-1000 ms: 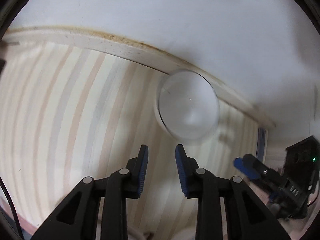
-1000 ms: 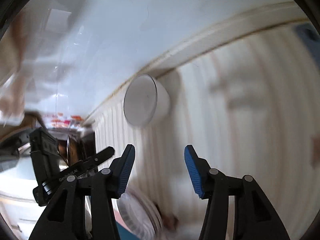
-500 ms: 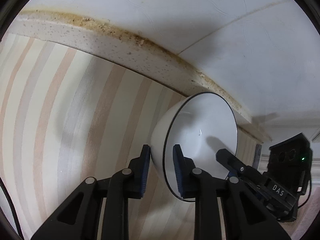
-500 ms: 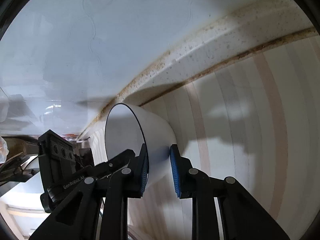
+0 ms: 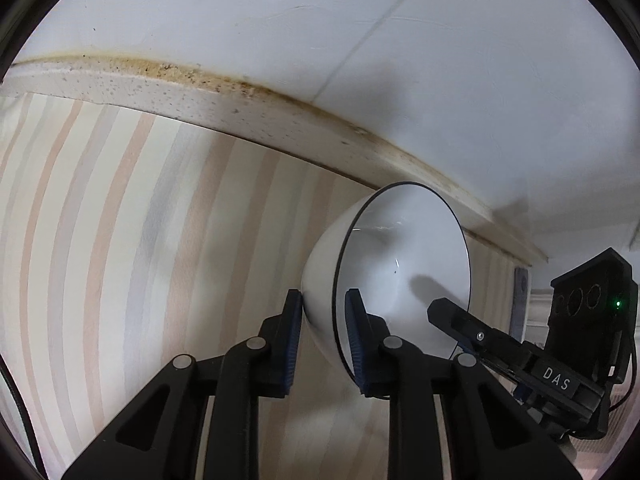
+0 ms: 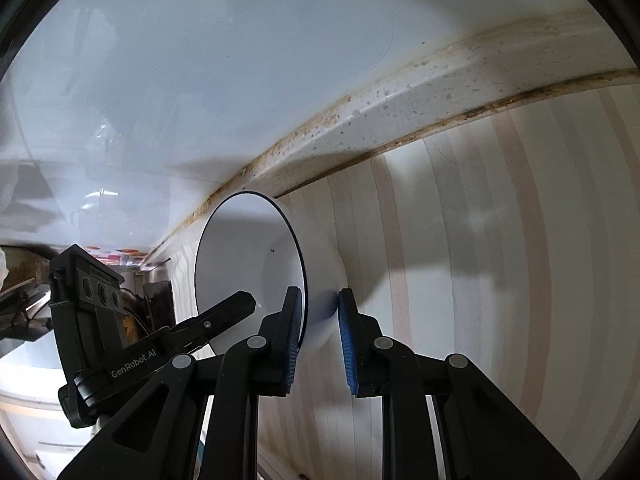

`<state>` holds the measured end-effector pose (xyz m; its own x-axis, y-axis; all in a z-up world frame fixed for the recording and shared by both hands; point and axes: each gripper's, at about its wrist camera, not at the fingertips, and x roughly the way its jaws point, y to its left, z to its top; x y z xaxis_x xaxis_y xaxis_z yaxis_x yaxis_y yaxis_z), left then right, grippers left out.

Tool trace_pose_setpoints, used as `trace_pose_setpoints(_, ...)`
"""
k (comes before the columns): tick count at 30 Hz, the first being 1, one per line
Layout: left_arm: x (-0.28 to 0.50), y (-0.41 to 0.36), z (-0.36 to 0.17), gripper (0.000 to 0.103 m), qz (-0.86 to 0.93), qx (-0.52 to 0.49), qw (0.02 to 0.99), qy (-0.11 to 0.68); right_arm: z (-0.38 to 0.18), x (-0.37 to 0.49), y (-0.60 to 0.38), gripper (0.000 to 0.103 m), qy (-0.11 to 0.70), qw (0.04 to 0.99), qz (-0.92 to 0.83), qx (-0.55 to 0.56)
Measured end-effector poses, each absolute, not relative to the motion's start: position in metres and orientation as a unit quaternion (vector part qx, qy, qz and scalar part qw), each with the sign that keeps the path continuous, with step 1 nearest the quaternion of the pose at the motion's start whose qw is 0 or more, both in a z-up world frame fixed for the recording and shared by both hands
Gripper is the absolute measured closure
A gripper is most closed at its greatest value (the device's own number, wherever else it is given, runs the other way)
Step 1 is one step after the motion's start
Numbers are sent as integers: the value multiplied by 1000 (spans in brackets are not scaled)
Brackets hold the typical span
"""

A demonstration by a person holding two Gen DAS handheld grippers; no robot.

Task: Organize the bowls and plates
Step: 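Grip the black-rimmed white bowl rim with both tools and lift it, then carry the black-rimmed bowl with both tools and set it onto the bowl stack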

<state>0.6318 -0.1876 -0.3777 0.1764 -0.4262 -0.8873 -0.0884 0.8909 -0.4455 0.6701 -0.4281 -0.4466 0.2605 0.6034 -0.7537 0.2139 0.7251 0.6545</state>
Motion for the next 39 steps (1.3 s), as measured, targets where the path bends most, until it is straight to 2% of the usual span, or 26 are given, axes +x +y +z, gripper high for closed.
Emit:
trace_pose_setpoints(10, 585, -208, -338, 84, -139, -172, 751, 623, -401, 624, -443, 82, 582, 737, 141, 314)
trace_pose_setpoints(18, 526, -226, -308, 84, -163, -145, 759, 614, -370, 553, -457, 82, 576, 743, 137, 311)
trace_pose_setpoints(31, 435, -253, -307, 83, -212, -115, 731, 638, -341, 421, -485, 82, 580, 745, 102, 313)
trace_pose_setpoints(39, 398, -262, -319, 83, -226, -86, 716, 655, -352, 368, -489, 82, 592, 734, 85, 322)
